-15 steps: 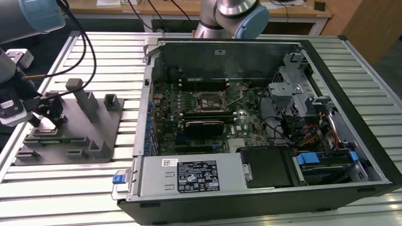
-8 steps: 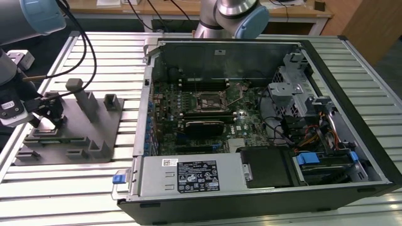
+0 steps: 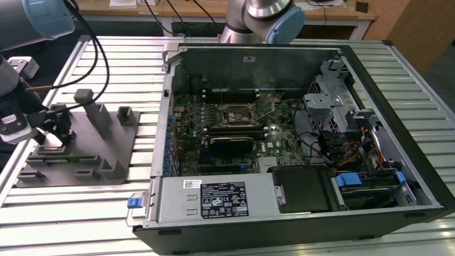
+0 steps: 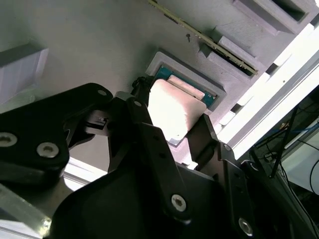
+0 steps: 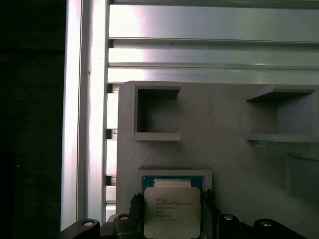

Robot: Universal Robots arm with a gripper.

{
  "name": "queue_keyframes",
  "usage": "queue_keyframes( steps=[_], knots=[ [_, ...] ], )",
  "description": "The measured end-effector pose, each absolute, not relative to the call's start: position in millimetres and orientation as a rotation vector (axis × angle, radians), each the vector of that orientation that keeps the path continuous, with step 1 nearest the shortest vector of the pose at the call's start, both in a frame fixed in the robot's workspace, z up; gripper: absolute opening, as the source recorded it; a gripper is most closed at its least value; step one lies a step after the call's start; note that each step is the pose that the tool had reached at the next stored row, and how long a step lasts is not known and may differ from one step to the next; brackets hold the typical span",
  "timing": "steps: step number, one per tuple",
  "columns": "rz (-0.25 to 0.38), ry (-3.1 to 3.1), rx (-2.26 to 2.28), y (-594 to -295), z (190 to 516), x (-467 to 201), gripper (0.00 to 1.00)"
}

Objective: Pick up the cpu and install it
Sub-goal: 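Pick up the cpu and move it towards the insertion slot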

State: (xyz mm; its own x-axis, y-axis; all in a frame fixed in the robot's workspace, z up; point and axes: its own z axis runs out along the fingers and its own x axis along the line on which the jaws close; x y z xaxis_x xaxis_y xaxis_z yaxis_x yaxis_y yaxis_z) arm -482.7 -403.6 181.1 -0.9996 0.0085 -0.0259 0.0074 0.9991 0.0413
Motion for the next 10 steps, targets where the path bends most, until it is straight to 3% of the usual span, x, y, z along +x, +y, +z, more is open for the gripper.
queue_keyframes(
  steps=[10],
  knots=[
    [0.064,3.115,0.012,-404,196,-483,0.55]
  ],
)
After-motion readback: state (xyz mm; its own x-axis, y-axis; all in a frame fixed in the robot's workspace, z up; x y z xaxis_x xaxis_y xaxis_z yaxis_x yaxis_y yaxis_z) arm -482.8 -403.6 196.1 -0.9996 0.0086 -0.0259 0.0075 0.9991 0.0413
